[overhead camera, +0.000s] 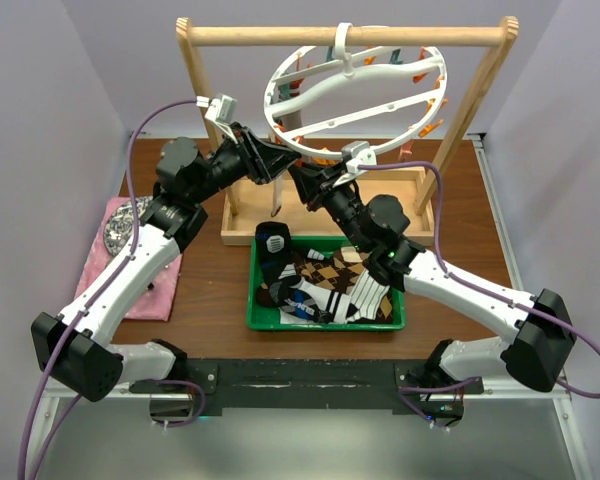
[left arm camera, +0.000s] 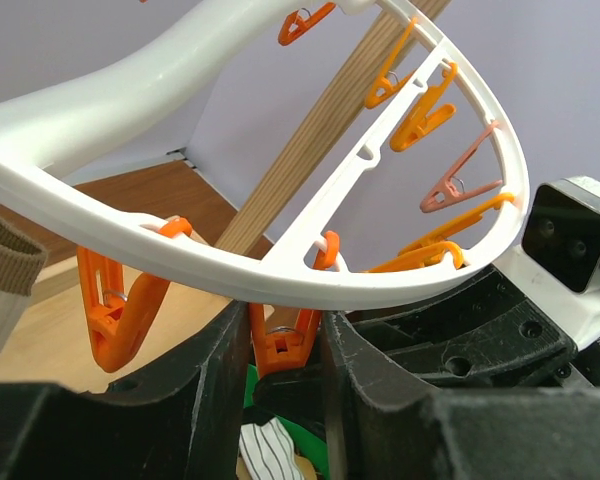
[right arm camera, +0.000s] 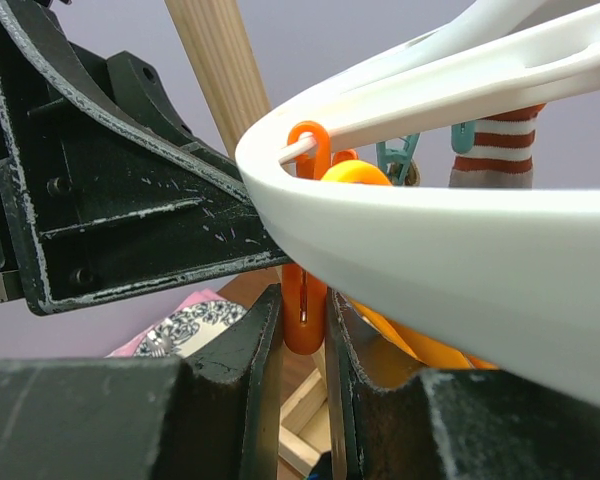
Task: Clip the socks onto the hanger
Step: Open the clamp at the hanger.
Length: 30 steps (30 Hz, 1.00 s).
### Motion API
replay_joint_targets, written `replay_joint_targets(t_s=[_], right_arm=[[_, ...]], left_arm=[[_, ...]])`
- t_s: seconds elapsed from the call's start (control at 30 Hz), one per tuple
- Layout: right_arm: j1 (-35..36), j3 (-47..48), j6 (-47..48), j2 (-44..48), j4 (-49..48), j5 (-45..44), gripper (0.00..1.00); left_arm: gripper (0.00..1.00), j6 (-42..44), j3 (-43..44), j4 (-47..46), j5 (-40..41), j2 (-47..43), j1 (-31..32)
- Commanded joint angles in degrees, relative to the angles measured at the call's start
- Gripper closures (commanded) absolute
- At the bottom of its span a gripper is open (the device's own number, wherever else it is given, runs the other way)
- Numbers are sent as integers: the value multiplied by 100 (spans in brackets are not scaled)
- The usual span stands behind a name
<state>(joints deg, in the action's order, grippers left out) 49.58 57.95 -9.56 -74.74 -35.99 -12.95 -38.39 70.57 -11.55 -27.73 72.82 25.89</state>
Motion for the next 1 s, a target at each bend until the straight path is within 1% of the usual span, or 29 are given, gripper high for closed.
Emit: replay_joint_targets(t_s=[0.0,0.03,0.07,0.13,0.23,0.27,0.37,0.4,0.43,0.53,0.77,0.8,0.97], right_arm=[[-1,181,25,38,162,-6,98],[-1,164,25,56,180,-41,96],[-10,155,42,73,197,-41,95],[-1,155,60,109,259,-67,95],[-10,137,42,100,268,-59,91],[-1,137,42,91,276,-50,78],[-1,155,51,135,382,-24,63],[-1,129,60,170,434,-32,51],[-10,111,77,231,548,-23,49],[-1,32,191,556,934,-67,46],[-10,-486,192,1514,1559,-50,46],[-10,-626,183,1689,1612,-41,46],[-10,-864,-37,2051,2069,-23,48]], left_arm=[[91,130,54,-524,-13,-83,-31],[94,139,45,-524,-5,-83,-40],[100,139,45,-524,-13,-92,-31],[100,148,45,-515,-22,-83,-40],[100,148,36,-524,-66,-92,-31],[100,156,45,-524,-75,-101,-40],[100,235,54,-506,-101,-118,-40],[100,288,71,-436,-93,-127,-49],[100,349,80,-392,-75,-136,-40],[100,552,89,-234,30,-162,-40],[100,1052,106,144,337,-145,-5],[100,1149,159,327,477,-136,47],[100,1606,256,671,751,-119,223]])
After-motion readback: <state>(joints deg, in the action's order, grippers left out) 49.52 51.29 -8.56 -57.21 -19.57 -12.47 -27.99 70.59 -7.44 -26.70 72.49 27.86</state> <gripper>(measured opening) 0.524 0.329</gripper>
